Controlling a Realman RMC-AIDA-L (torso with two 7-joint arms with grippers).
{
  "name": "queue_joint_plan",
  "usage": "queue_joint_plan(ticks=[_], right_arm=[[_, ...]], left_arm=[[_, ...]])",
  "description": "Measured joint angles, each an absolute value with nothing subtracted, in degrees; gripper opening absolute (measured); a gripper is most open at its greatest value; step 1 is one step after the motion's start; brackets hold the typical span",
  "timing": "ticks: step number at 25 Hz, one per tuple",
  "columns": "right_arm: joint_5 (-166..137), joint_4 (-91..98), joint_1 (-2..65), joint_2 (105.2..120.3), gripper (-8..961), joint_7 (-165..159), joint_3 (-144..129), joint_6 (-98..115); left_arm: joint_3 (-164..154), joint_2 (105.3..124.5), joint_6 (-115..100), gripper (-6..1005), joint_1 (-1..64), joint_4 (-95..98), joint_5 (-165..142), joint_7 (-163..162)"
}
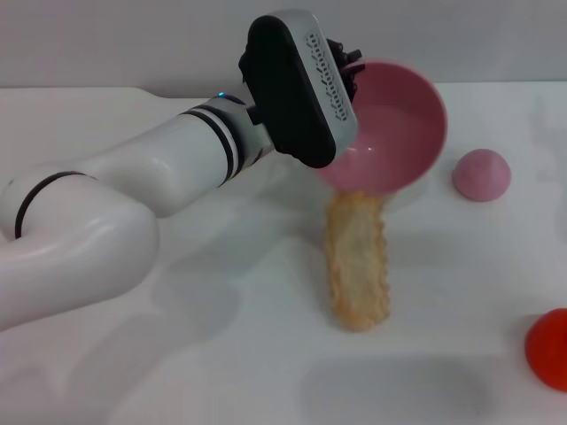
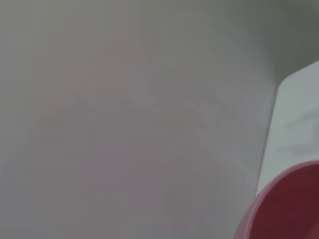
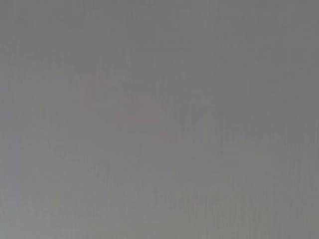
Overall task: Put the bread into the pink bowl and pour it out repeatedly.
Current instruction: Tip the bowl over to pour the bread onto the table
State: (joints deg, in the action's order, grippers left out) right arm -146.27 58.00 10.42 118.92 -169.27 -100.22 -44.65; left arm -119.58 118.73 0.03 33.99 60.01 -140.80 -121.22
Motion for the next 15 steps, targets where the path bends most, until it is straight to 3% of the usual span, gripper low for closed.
queue_joint_plan(ticks=[10,15], right_arm=[[-146.20,56.42,11.56,118.92,563,-169.27,-101.00,-44.62],[-146.16,55.39,12.52,118.86,560,-169.27,-101.81,-43.88]], left_arm=[[-116.61,118.64,1.86,48,35.76,59.85,-131.43,-122.16],[-105.59,118.38,-11.07,48,39.44,60.67,-122.62,-122.32]])
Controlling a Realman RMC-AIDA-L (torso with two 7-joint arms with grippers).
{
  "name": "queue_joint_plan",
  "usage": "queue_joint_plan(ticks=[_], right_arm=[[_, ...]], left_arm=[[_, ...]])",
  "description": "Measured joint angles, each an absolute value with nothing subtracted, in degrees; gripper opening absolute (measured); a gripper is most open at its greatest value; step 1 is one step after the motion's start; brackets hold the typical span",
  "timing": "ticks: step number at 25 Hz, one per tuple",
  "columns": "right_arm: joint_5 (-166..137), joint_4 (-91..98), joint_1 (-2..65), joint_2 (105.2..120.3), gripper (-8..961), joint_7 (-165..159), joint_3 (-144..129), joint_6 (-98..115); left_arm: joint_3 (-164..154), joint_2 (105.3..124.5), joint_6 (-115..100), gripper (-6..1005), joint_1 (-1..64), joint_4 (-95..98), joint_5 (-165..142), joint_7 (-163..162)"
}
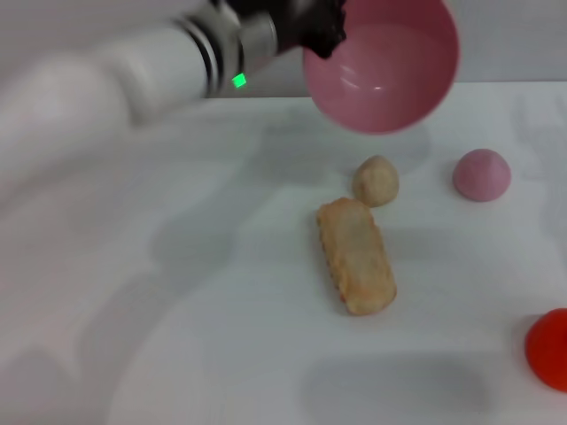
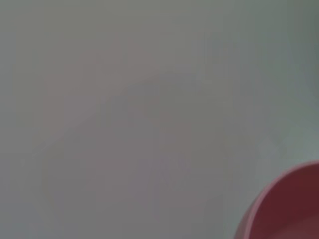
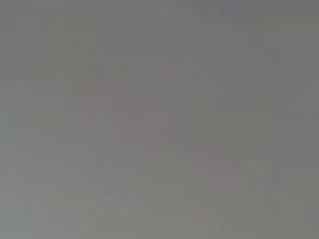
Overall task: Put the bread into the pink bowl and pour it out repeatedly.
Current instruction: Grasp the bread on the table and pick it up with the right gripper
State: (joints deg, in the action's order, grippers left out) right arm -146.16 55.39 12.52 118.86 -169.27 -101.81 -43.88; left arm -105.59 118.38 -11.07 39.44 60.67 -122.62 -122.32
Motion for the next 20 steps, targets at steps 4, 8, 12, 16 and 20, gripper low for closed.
queue_joint_plan(ticks=[4,8,12,16,20], right_arm=[[-146.15,55.05,13.22,118.78,558,-169.27,-102.01,-41.54],[-146.15,55.14,13.58,118.69,556,-169.28,-101.66,-38.76],[-146.15,55.72,14.20,118.49,554,-169.27,-100.41,-34.30],[-146.26,58.37,15.43,118.11,552,-169.28,-96.76,-23.68],[-146.45,62.12,18.72,116.26,550,-168.68,-92.60,-4.95]], left_arm=[[-87.65,118.04,-34.84,46,45.52,57.56,-119.17,-122.82],[-70.24,117.21,-54.24,46,50.63,53.86,-123.28,-123.53],[-60.42,115.14,-64.97,46,52.42,54.34,-132.07,-128.33],[-56.44,113.19,-72.46,46,51.95,56.39,-138.36,-132.35],[-55.39,112.77,-79.24,46,50.59,57.35,-141.47,-133.01]])
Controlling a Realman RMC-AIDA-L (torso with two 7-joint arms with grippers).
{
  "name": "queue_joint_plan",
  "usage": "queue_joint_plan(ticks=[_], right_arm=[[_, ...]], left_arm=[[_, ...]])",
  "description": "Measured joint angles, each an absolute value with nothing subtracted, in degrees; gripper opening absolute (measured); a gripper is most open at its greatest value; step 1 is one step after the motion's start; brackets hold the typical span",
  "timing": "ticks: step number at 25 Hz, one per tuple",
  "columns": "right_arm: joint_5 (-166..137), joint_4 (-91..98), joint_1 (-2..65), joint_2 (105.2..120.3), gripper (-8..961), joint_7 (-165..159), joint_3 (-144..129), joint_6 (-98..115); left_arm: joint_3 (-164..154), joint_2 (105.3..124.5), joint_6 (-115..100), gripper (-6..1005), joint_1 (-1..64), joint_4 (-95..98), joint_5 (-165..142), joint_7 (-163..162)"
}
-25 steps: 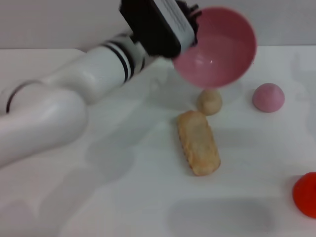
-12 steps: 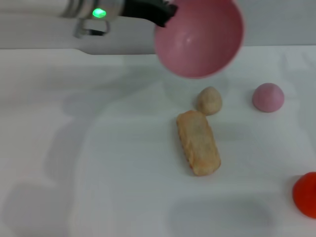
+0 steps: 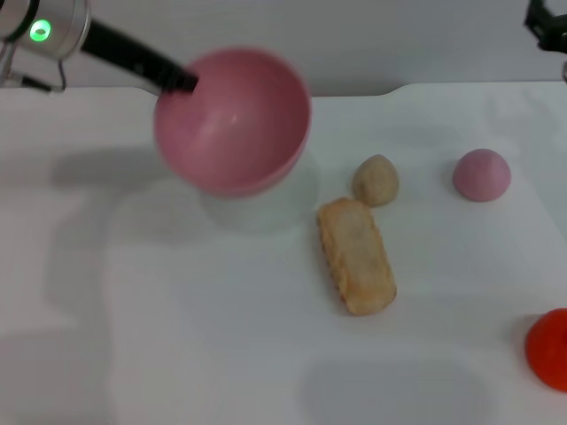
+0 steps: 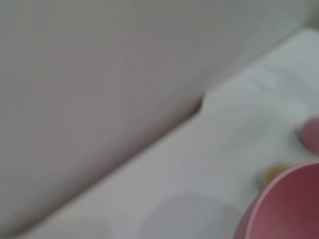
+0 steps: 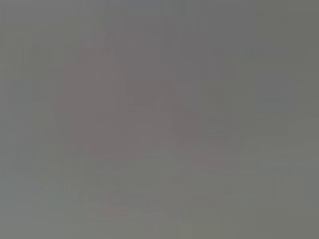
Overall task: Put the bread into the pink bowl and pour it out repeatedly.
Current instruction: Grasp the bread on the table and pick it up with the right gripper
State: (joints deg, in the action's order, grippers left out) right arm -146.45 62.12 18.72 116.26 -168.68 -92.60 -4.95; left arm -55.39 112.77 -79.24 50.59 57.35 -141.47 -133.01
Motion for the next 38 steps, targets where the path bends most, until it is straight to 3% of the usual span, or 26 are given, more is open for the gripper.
queue_joint_plan(ticks=[2,5,12,18,25,31,38], right_arm=[[-146.49,65.48,22.19,114.96,549,-165.21,-89.33,10.80],[-146.45,68.91,24.28,114.73,547,-160.97,-85.90,22.00],[-144.75,83.37,30.98,117.00,543,-146.12,-76.97,62.15],[-135.62,80.52,38.80,116.12,540,-143.68,-71.69,84.93],[-132.29,67.14,44.63,116.50,537,-143.23,-68.44,92.52],[-133.52,59.14,45.04,118.31,533,-143.53,-69.08,90.41],[-136.21,51.95,44.08,118.86,530,-143.70,-70.90,83.37]], left_arm=[[-55.62,112.92,-81.18,46,49.74,57.38,-142.39,-132.88],[-55.72,113.43,-81.77,46,48.36,57.38,-142.97,-132.54],[-55.81,113.60,-80.68,47,46.42,56.87,-143.04,-130.98],[-55.75,114.18,-79.79,47,44.87,56.77,-143.08,-128.81],[-55.75,113.95,-79.74,47,43.47,56.64,-143.09,-127.55],[-55.88,113.77,-80.59,47,42.09,56.87,-143.26,-126.18],[-55.96,114.10,-80.56,47,40.11,57.96,-143.44,-125.01]])
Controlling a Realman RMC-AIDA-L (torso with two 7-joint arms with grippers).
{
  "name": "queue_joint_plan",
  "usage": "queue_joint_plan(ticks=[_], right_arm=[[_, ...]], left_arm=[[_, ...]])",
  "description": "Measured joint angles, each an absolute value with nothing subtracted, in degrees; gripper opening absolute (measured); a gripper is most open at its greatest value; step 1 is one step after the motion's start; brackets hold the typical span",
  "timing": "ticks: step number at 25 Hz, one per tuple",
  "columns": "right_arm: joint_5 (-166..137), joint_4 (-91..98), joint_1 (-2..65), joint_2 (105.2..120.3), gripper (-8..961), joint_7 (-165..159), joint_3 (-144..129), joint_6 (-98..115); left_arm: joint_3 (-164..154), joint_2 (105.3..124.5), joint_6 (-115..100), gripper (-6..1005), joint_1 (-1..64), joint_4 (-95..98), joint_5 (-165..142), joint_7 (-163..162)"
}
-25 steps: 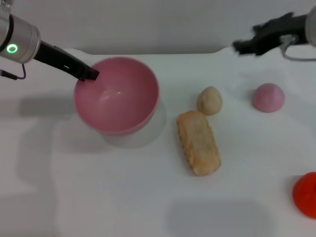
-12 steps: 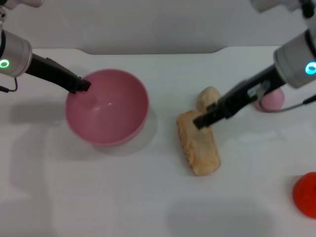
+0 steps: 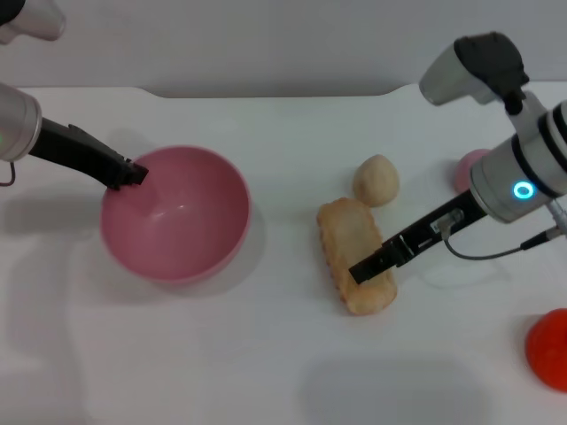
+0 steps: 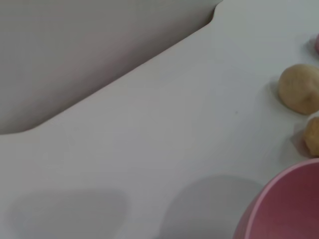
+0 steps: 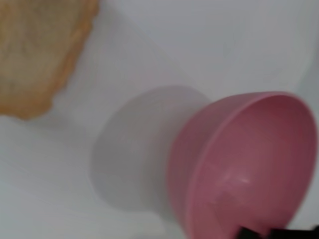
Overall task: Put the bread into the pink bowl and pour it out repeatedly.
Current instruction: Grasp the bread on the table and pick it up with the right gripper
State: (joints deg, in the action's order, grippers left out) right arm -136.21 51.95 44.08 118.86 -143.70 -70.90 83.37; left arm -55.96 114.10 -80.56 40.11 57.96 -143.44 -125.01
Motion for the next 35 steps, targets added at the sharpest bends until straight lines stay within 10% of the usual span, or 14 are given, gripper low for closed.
queue_joint_plan(ticks=[35], right_arm=[[-140.15,66.48,38.42,118.87,511,-153.12,-71.14,83.05]], left_arm=[[-55.98,114.80,-81.52,48,38.22,58.82,-143.45,-124.56]])
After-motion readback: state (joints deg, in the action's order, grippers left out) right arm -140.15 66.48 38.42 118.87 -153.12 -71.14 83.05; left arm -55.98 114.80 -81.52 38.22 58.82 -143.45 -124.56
